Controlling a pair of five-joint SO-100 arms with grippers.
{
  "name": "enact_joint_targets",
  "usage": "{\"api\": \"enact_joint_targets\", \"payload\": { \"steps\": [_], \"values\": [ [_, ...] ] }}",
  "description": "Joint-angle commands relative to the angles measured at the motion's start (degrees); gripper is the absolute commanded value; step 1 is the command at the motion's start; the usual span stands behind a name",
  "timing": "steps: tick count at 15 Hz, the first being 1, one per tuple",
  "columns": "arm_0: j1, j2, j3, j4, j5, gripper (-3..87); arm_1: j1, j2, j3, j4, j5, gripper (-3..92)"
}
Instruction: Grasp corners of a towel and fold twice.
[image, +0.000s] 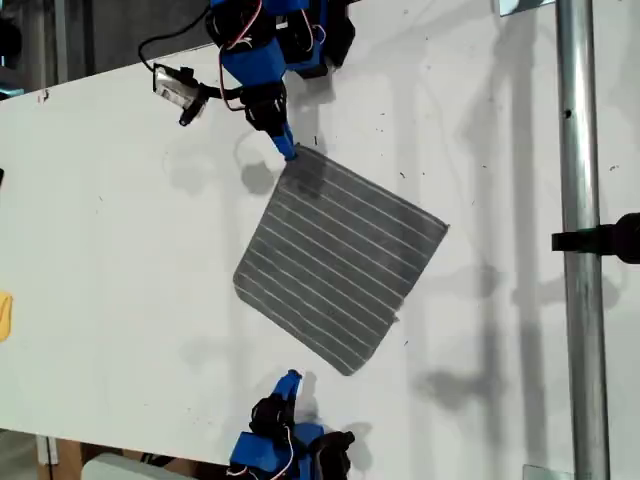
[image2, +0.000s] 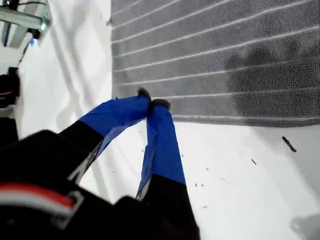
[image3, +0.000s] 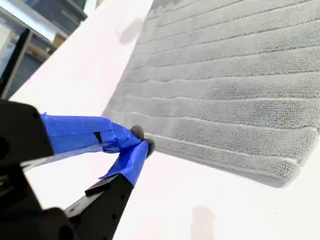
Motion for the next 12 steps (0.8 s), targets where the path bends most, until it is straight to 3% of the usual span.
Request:
{"api": "enact_joint_targets", "payload": {
  "steps": [1,6,10,11,12],
  "values": [
    [2.64,-14.59,-14.15,0.09,1.93,-2.9,-4.22,-18.90,-20.48,-0.70,-4.13,-0.3],
    [6.24,-34.80,-38.06,10.46,8.88,-2.8,-13.36,-56.07,-63.37,13.18,-8.79,-0.3],
    [6.42,-36.56,-39.20,15.47,9.23,-2.9,-19.07,-67.76,-71.28,13.27,-17.23,-0.3],
    [6.59,-37.35,-39.11,15.12,9.14,-2.9,-19.86,-69.08,-71.72,12.04,-19.34,2.0],
    [6.94,-38.23,-39.11,14.85,9.23,-2.9,-20.21,-69.96,-71.98,10.46,-19.34,14.4]
  ]
}}
